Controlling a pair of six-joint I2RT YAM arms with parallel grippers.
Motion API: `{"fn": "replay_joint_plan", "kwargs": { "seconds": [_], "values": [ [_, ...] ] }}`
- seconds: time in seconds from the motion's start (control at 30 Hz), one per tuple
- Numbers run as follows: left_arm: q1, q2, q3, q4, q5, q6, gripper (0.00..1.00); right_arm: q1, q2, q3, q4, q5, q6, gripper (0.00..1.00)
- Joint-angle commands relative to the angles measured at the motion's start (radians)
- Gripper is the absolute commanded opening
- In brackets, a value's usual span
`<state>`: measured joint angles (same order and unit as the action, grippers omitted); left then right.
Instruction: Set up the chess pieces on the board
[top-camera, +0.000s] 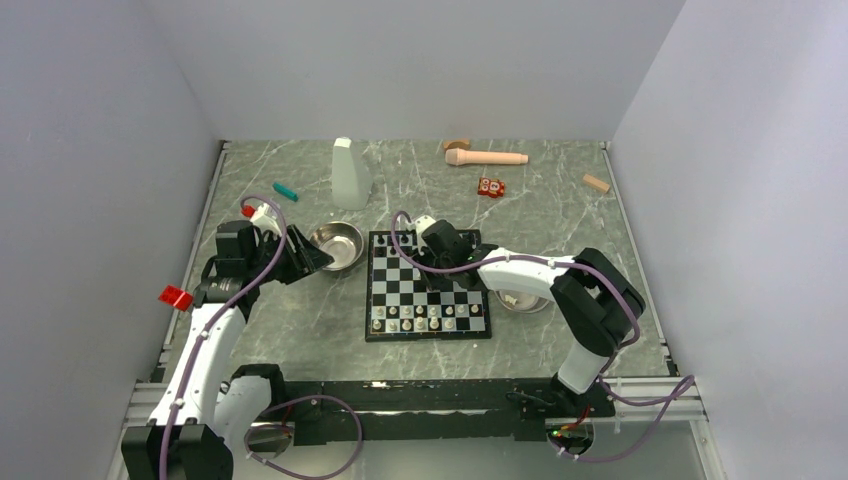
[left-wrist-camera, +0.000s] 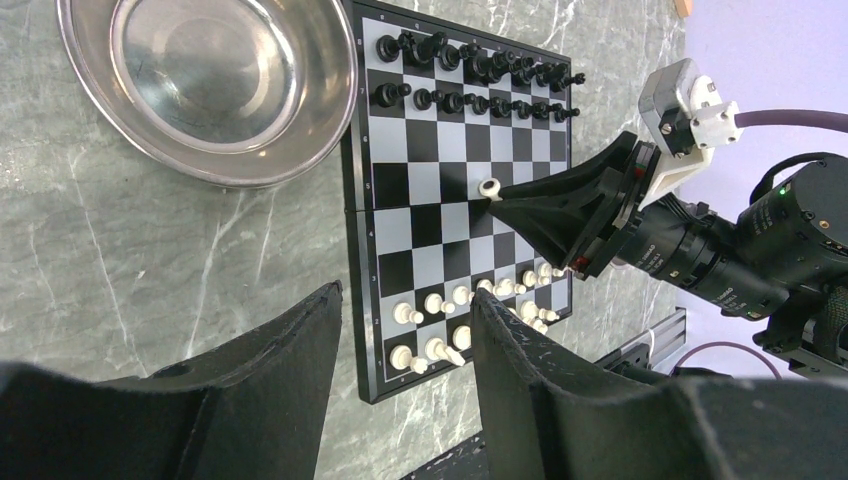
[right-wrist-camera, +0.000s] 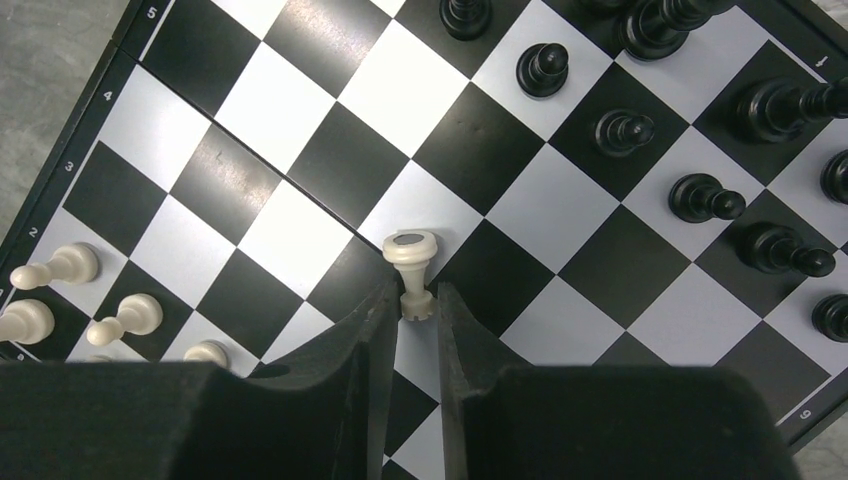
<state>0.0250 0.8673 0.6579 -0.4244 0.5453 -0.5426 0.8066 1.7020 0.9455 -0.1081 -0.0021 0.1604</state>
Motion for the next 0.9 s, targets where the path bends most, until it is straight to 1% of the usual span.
{"fn": "replay_joint_plan", "kwargs": {
  "seconds": [0.0, 0.07, 0.17, 0.3, 0.4, 0.5, 0.57, 0.67, 0.73, 0.8, 0.87],
  "values": [
    [0.005, 0.001, 0.002, 0.039, 0.024, 0.000, 0.55, 0.005, -0.003, -0.031, -0.058, -0.016, 0.014, 0.20],
    [0.004, 0.004, 0.004, 0.041, 0.027, 0.002, 0.55, 0.005, -0.003, -0.031, -0.057, -0.019, 0.016, 0.13],
    [0.004, 0.010, 0.010, 0.051, 0.032, -0.002, 0.55, 0.006, -0.013, -0.030, -0.056, -0.013, 0.023, 0.00],
    [-0.001, 0.025, 0.018, 0.087, 0.051, -0.026, 0.54, 0.005, -0.072, -0.036, -0.048, -0.003, 0.033, 0.00],
    [-0.017, 0.049, 0.036, 0.111, 0.052, -0.052, 0.53, 0.006, -0.148, -0.037, -0.054, -0.005, 0.038, 0.00],
    [-0.102, 0.072, 0.075, 0.139, 0.027, -0.086, 0.53, 0.004, -0.234, -0.019, -0.063, -0.065, 0.048, 0.00],
    [-0.168, 0.088, 0.100, 0.158, -0.001, -0.112, 0.54, 0.005, -0.294, 0.001, -0.057, -0.139, 0.064, 0.00],
    [-0.262, 0.115, 0.127, 0.189, -0.044, -0.161, 0.55, 0.005, -0.345, 0.030, -0.032, -0.213, 0.110, 0.00],
    [-0.292, 0.126, 0.140, 0.201, -0.080, -0.198, 0.57, 0.005, -0.363, 0.048, -0.016, -0.250, 0.142, 0.00],
    [-0.309, 0.133, 0.149, 0.224, -0.101, -0.237, 0.62, 0.004, -0.373, 0.063, -0.001, -0.281, 0.174, 0.00],
    [-0.331, 0.141, 0.164, 0.236, -0.124, -0.260, 0.63, 0.005, -0.381, 0.072, 0.029, -0.312, 0.212, 0.00]
  ]
}}
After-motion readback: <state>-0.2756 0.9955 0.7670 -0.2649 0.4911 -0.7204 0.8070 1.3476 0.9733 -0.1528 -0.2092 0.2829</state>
